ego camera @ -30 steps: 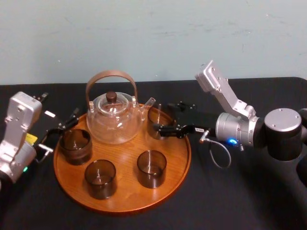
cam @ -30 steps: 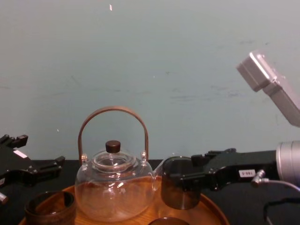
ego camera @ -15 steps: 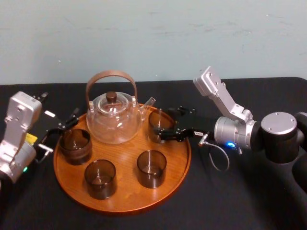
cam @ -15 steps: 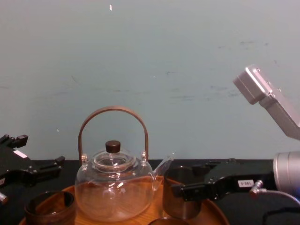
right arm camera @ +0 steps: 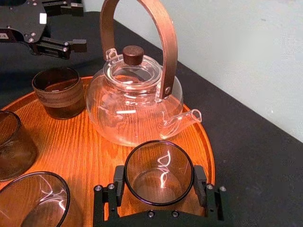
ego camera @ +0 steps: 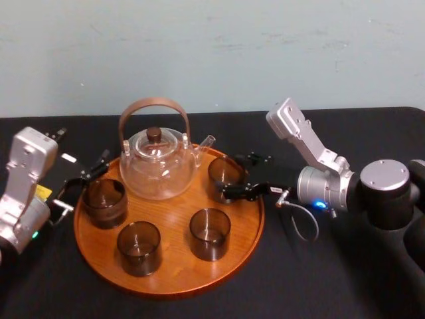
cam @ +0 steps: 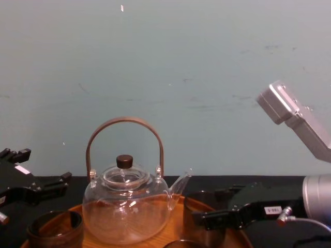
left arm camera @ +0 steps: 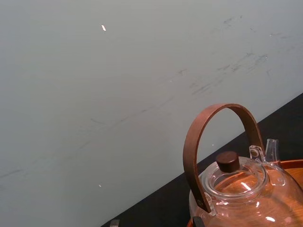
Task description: Pick up the glass from the table and place it on the tray.
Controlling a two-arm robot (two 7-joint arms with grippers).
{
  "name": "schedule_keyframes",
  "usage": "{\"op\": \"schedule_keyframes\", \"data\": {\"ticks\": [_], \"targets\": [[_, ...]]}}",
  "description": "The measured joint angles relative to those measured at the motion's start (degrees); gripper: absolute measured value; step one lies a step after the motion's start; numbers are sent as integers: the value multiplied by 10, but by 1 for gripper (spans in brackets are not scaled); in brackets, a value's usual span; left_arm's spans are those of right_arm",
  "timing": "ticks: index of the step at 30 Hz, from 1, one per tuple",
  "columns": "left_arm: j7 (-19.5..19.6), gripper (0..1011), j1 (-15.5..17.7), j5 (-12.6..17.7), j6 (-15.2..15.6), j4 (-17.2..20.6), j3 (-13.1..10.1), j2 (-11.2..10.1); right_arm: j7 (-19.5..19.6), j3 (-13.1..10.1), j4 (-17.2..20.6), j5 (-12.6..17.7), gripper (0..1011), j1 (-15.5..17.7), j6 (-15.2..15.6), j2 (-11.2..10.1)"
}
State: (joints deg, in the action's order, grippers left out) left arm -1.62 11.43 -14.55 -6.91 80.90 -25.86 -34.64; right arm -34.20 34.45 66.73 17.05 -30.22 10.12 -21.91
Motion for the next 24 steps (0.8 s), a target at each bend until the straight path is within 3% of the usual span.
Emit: {"op": "schedule_keyframes", "data": {"ticks": [21,24], "targets": [[0,1002,0,0,0,0,0,0,2,1,4,-8,883,3,2,-1],[0,1001,0,0,0,0,0,0,2,1,4,-7,932,3,2,-1]]}}
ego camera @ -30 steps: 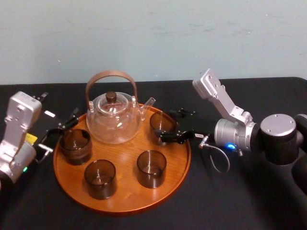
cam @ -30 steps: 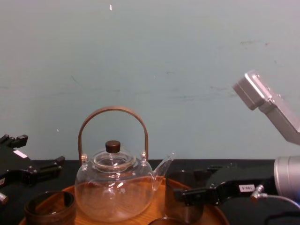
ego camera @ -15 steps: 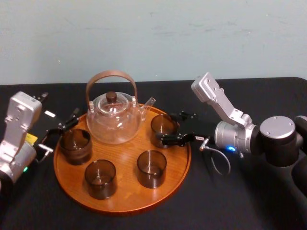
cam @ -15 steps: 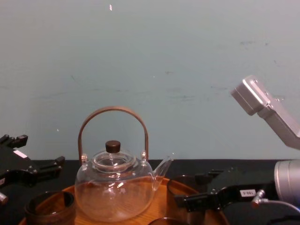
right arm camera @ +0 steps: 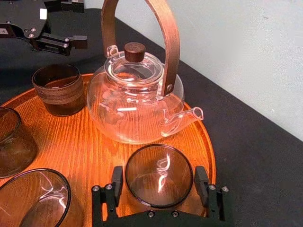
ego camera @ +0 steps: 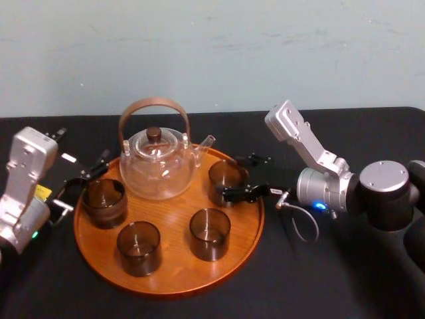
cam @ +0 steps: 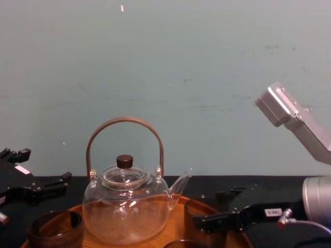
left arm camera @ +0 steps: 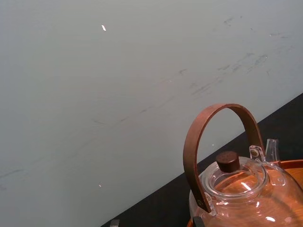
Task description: Pick up the glass from the table and place it on the tray.
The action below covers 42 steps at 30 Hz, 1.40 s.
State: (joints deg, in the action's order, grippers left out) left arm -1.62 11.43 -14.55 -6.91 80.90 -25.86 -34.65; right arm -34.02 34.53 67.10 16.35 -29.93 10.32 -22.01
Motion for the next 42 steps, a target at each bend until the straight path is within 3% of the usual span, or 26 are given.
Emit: {"op": "schedule_keyframes", "data": {"ticks": [4,22,36,42], "targets": [[0,1001,0,0,0,0,0,0,0,0,0,0,1002,0,0,0],[0,1001,0,0,0,0,0,0,-1,-1,0,1,1002,0,0,0],[0,1001,0,0,0,0,0,0,-10,-39,97,41,1002,51,-6,-56],[0,1001,0,0,0,0,0,0,5,-68,150,65,1002,89,-18,-86]]}}
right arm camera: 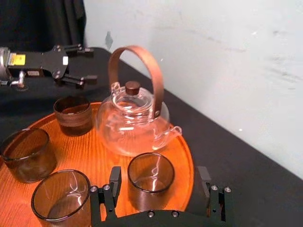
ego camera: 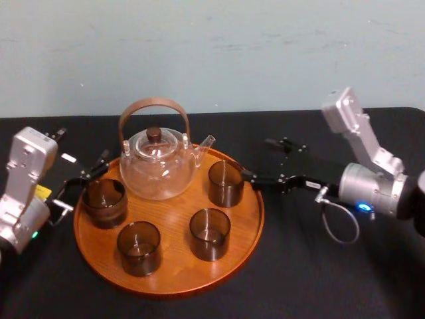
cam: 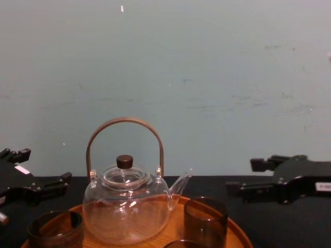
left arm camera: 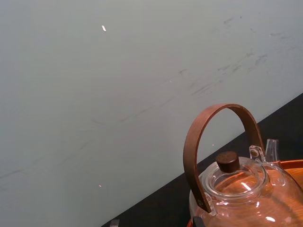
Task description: Pick up the glass from the table and place it on the tray.
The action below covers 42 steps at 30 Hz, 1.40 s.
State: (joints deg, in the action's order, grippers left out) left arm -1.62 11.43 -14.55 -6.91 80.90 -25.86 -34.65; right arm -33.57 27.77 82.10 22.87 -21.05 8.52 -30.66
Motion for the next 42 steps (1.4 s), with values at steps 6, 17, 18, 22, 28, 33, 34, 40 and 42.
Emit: {"op": "schedule_keyframes", "data": {"ticks": [6,17,18,22,28,33,34,40,42], "targets": [[0,1001,0,0,0,0,0,0,22,-28,35,16,1003,33,-14,-19],[0,1001,0,0,0,0,0,0,117,-85,75,8,1002,105,-46,-14],[0,1001,0,0,0,0,0,0,123,-88,76,5,1002,108,-47,-12],[0,1001,0,0,0,0,0,0,169,-101,72,-14,1002,126,-56,8],[0,1001,0,0,0,0,0,0,205,-106,60,-40,1002,138,-69,30],[0,1001,0,0,0,0,0,0,221,-109,47,-60,1002,143,-76,41],[0,1001,0,0,0,0,0,0,223,-110,44,-64,1002,144,-76,44],[0,1001,0,0,0,0,0,0,226,-112,41,-69,1002,145,-76,47],[0,1001,0,0,0,0,0,0,226,-112,42,-68,1002,145,-76,46]]}}
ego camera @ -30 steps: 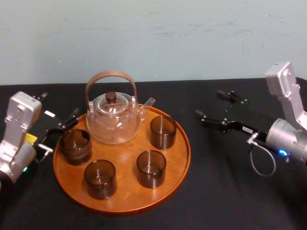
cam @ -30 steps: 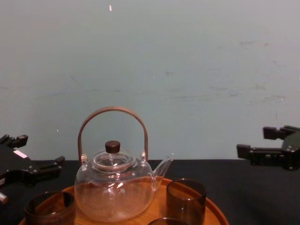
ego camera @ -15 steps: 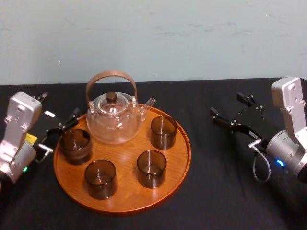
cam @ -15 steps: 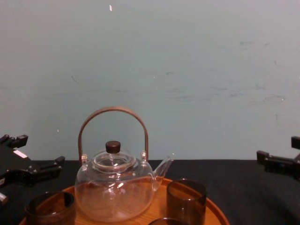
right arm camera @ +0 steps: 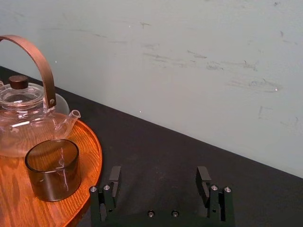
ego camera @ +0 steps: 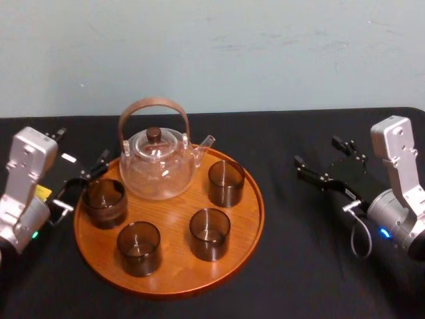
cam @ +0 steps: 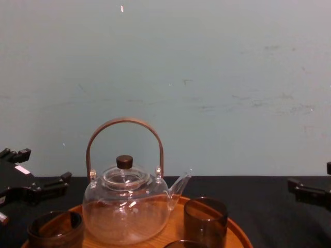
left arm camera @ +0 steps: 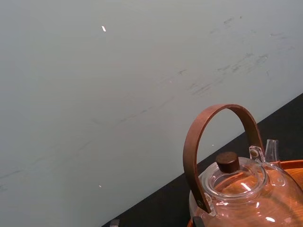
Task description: Pick up the glass from the table and place it on the tray.
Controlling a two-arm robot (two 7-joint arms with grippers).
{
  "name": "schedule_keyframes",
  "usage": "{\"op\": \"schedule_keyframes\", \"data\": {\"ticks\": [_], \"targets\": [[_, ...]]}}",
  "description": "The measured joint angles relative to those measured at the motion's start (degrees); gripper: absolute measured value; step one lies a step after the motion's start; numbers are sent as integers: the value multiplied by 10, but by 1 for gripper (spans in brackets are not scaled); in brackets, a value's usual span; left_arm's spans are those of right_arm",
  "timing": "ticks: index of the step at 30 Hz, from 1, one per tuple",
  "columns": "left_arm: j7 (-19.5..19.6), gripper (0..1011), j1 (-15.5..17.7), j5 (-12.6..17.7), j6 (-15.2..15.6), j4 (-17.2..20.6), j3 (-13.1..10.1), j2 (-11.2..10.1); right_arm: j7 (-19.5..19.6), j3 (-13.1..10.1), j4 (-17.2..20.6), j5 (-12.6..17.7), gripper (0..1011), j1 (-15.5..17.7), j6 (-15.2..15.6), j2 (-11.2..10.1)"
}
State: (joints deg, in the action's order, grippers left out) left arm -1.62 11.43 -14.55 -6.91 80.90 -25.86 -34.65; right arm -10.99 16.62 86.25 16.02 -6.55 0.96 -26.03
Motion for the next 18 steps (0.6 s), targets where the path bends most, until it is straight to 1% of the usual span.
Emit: {"op": "schedule_keyframes", "data": {"ticks": [18], "targets": [[0,1001,0,0,0,0,0,0,-2,1,2,3,1002,-1,1,-2]]}}
